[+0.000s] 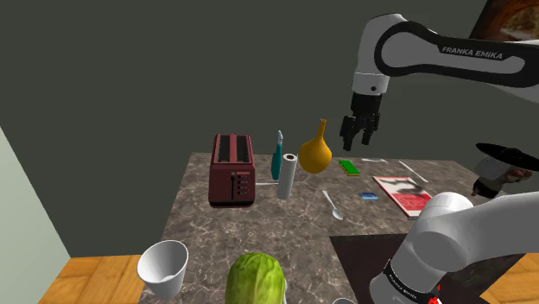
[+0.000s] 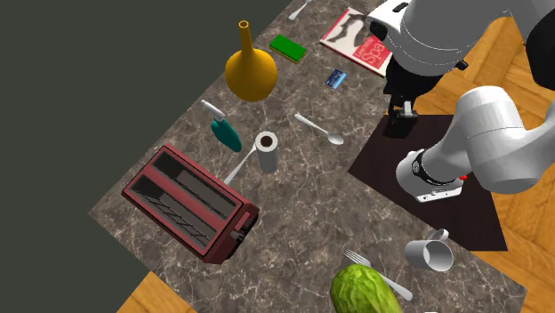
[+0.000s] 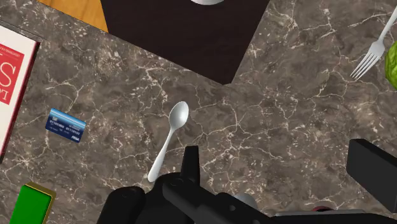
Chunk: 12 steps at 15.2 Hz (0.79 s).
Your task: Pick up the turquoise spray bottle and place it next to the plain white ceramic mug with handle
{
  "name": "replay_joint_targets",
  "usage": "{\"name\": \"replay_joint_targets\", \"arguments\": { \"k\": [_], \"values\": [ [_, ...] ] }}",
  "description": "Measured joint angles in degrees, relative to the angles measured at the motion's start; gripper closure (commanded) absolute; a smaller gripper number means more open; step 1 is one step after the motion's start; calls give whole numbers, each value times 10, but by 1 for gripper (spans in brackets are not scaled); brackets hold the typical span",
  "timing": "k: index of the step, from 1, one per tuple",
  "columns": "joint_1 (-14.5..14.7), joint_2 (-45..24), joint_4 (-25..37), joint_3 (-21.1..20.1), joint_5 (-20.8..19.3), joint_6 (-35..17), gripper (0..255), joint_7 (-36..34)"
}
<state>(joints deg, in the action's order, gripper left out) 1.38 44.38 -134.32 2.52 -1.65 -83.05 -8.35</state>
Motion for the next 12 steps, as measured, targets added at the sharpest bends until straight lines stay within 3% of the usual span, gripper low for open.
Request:
{"name": "replay_joint_targets", "arguments": {
  "k": [5, 12],
  "values": [
    [-3, -49, 6, 1, -5, -53, 0, -6],
    [-11, -183, 45, 3, -17, -170, 0, -20]
  ]
}}
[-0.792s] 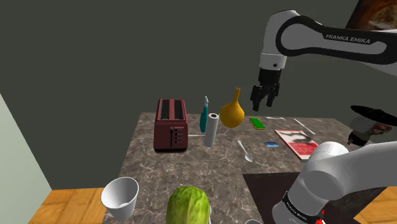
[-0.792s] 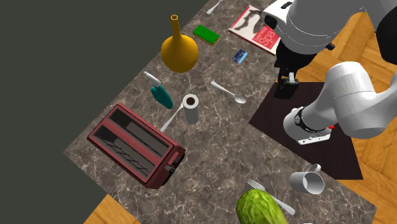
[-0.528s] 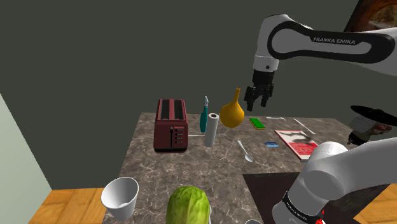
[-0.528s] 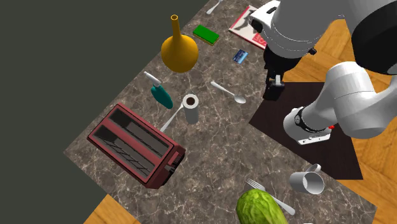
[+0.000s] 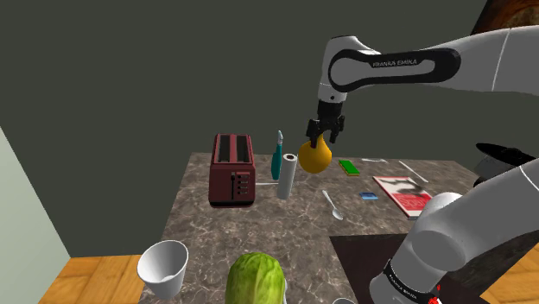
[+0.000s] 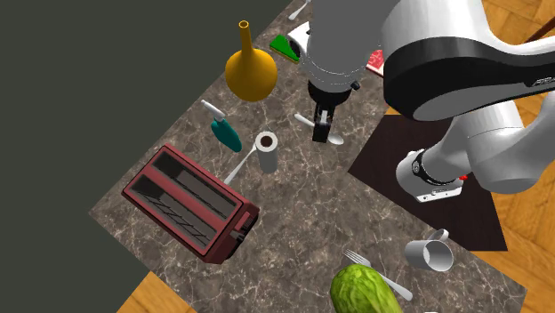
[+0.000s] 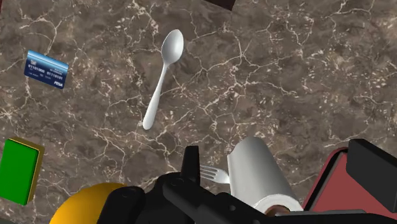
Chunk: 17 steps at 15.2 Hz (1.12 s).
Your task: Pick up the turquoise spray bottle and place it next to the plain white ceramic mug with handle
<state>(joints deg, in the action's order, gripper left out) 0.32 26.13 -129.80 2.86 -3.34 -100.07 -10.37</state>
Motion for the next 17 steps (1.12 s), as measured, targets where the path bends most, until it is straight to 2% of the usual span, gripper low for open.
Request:
{"name": "replay_joint_targets", "arguments": {
  "k": [10, 17],
  "values": [
    [-10, -195, 114, 6, -16, -115, 0, -23],
    [-18, -342, 252, 13, -22, -148, 0, -34]
  ]
}}
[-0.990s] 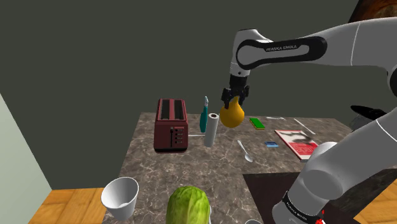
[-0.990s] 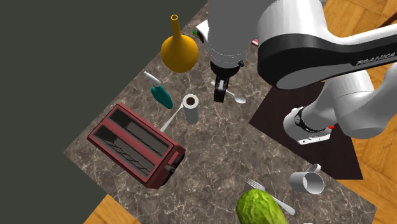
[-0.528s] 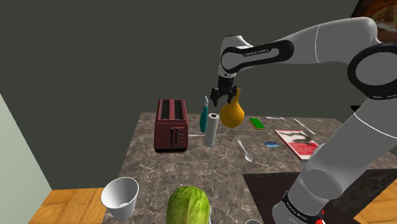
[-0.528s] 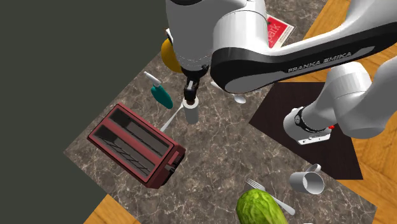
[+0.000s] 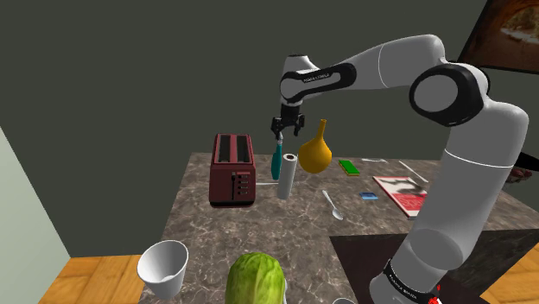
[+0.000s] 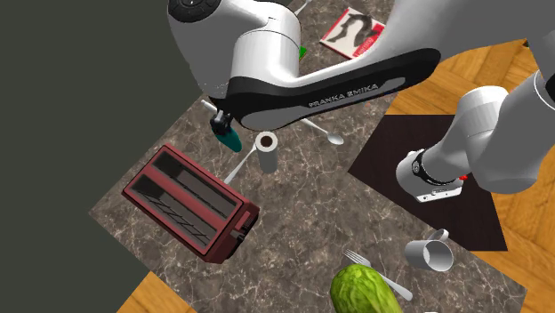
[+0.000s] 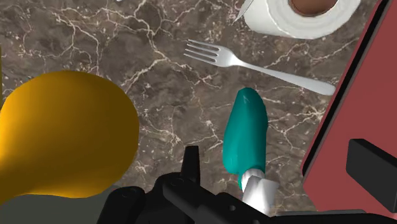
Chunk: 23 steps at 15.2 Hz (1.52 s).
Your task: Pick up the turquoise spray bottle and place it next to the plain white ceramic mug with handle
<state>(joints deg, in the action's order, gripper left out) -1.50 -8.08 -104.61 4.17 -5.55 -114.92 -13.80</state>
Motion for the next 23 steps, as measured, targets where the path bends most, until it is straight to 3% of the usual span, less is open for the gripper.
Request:
{"name": "replay_joint_targets", "arguments": {
  "k": [3, 9, 16, 17, 23],
  "values": [
    [-1, -41, 40, 2, -1, -7, 0, -5],
    [-4, -63, 22, 3, -2, -48, 0, -6],
    [-4, -66, 18, 3, -2, -55, 0, -7],
    [-4, -66, 18, 3, -2, -55, 255, -7],
    [-4, -66, 18, 3, -2, -55, 255, -7]
  ]
}}
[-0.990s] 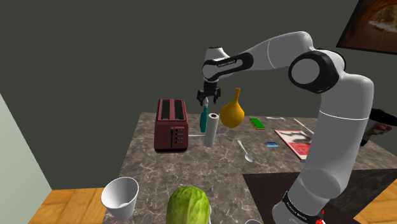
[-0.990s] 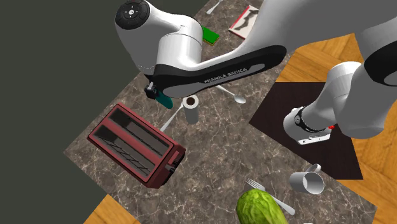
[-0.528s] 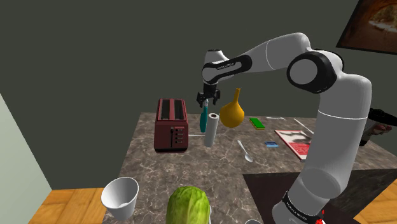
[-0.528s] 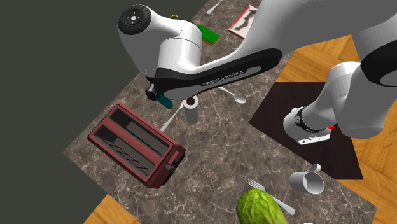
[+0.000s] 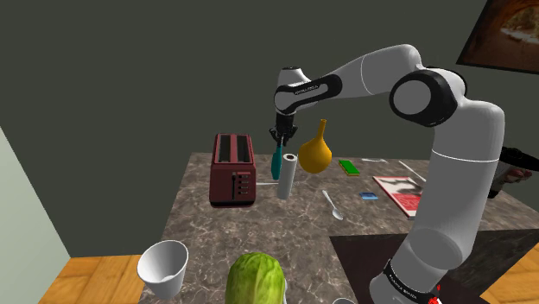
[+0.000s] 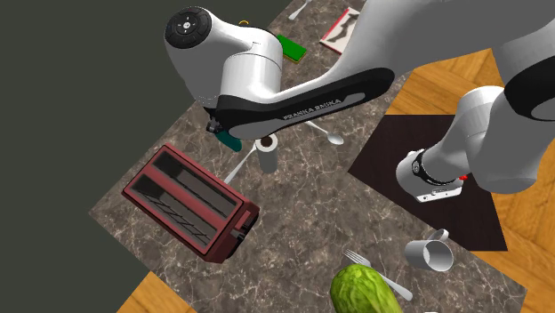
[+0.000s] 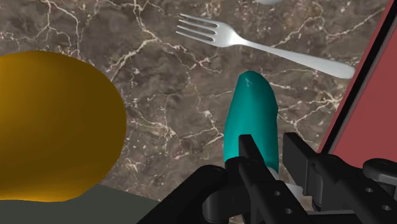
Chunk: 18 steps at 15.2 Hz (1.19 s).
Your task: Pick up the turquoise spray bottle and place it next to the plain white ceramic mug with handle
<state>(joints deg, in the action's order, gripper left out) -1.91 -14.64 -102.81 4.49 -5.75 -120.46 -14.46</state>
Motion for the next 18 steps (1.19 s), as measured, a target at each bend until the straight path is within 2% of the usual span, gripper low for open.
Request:
{"name": "replay_joint_targets", "arguments": {
  "k": [5, 18],
  "values": [
    [0, 1, 2, 0, 0, 3, 255, 0],
    [1, 23, 68, 0, 2, 91, 255, 8]
  ]
}}
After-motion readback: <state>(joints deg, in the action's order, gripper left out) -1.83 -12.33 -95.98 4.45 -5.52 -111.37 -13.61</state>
